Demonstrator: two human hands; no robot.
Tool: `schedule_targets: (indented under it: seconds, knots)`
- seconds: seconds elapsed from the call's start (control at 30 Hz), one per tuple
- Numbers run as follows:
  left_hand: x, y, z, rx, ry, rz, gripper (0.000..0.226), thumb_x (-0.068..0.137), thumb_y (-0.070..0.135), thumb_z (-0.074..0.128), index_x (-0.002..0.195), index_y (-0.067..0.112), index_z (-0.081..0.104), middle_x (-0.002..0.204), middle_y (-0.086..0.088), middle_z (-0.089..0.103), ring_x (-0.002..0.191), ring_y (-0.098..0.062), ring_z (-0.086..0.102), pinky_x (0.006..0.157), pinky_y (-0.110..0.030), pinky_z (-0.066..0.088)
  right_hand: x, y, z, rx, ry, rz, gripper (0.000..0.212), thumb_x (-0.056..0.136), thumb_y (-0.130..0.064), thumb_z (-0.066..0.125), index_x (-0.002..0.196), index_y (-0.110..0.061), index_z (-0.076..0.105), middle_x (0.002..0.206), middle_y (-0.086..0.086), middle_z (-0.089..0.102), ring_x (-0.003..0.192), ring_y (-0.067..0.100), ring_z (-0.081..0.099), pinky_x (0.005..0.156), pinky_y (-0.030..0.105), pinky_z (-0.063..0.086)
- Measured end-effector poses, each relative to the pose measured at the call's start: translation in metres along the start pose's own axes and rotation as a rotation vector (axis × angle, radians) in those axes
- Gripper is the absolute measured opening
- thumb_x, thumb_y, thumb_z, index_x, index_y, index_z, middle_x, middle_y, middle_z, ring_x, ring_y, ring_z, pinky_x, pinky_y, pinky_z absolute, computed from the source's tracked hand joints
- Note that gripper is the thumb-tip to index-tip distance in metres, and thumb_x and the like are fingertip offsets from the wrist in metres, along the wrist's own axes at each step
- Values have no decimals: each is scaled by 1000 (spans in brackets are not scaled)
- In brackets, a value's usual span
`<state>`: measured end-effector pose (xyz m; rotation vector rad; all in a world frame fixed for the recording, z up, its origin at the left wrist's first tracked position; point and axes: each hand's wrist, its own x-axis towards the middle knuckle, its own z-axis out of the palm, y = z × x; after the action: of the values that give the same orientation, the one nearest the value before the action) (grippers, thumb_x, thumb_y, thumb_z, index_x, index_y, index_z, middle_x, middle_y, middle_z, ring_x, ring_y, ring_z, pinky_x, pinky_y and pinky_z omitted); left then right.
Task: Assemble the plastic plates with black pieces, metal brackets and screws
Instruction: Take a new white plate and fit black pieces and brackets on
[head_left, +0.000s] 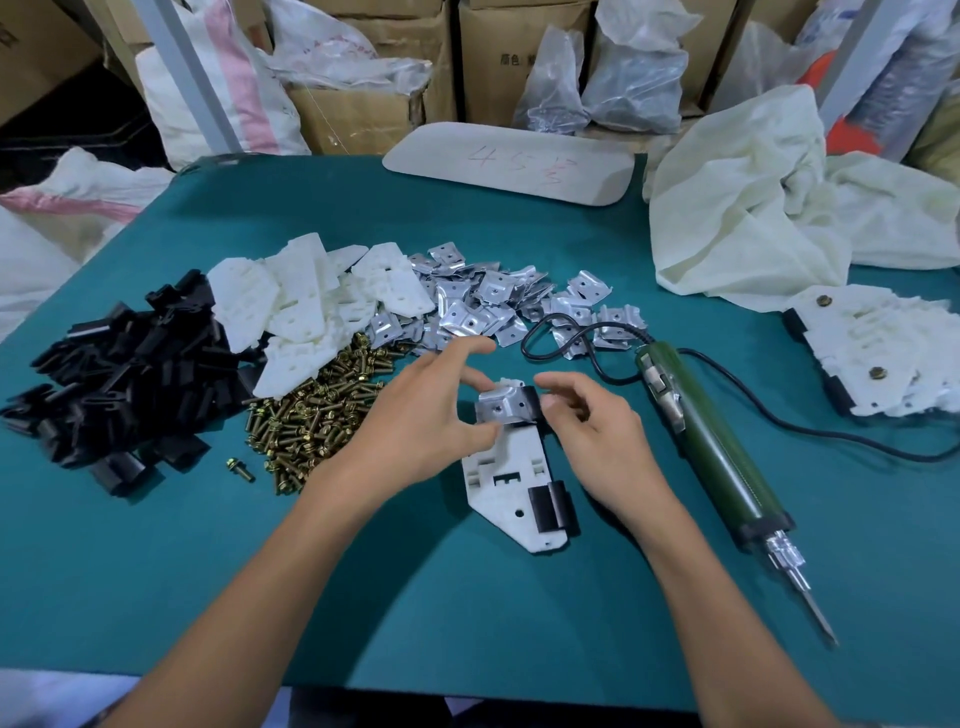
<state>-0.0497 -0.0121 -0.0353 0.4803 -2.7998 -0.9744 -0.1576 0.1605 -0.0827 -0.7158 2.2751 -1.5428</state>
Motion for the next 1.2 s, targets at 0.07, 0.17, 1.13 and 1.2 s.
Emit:
schedule_targets:
  seconds: [0.07, 0.17, 1.13, 1.2]
  knots:
    - [-2, 0, 3, -30, 35, 31, 74, 78, 37, 78, 139, 46, 36, 111, 32, 61, 103, -6, 47, 91, -31, 42, 2, 0, 1, 126, -10, 58, 21, 98, -18, 67, 115, -29, 72, 105, -11, 73, 94, 6, 69, 89, 25, 54]
    - [-4, -2, 7, -82, 79, 86, 71, 79, 34, 80, 136, 49, 40, 112, 34, 63, 105, -1, 51, 88, -16, 37, 2, -4, 2, 438, -42, 177, 23, 93, -10, 74, 114, -20, 74, 106, 7, 72, 88, 19, 71, 86, 37, 60]
    - [-18, -10, 33, -850, 64, -156, 33, 89, 43, 72, 92, 11, 78, 96, -30, 67, 78, -24, 57, 74, -43, 44, -4, -16, -2, 739, -127, 231, 18, 95, -4, 68, 107, -17, 62, 95, 4, 77, 85, 14, 74, 72, 23, 60]
    - [-18, -12, 34, -822, 66, -139, 36, 91, 45, 69, 92, 10, 77, 96, -32, 66, 78, -23, 56, 74, -41, 43, -5, -16, -1, 734, -126, 228, 18, 94, -6, 70, 106, -18, 62, 94, 5, 77, 84, 14, 73, 72, 23, 60]
